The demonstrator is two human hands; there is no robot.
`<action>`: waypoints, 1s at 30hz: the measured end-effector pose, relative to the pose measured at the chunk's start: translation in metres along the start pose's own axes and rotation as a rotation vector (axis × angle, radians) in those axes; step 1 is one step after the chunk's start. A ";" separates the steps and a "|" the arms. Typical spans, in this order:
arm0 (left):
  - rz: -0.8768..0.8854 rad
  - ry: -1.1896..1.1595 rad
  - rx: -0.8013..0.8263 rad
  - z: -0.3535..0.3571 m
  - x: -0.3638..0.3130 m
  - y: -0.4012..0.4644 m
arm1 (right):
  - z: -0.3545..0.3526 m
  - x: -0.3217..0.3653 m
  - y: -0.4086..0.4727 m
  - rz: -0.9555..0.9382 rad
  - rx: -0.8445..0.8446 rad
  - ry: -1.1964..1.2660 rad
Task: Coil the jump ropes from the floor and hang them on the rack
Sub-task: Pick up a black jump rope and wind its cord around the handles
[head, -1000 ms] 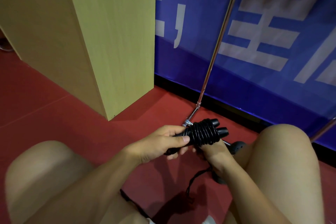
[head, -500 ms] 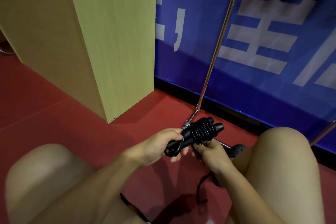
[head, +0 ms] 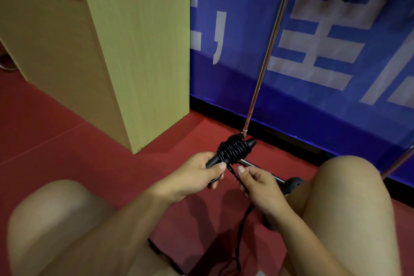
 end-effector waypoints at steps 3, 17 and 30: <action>-0.033 0.067 -0.092 -0.002 0.001 0.002 | 0.001 0.003 -0.001 -0.028 0.007 0.000; -0.143 0.479 -0.316 -0.012 0.012 0.008 | -0.003 -0.012 0.001 0.052 -0.015 -0.219; -0.181 0.770 -0.382 -0.020 0.020 0.013 | 0.000 0.003 -0.001 0.051 0.077 0.018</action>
Point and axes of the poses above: each hand's wrist, its own y-axis towards the middle knuckle, its own z-axis out of the palm, x = y × z, the point moved 3 cm from there along y, towards the middle knuckle, and after that the axes turned 5 degrees about x, right-handed, at the moved point
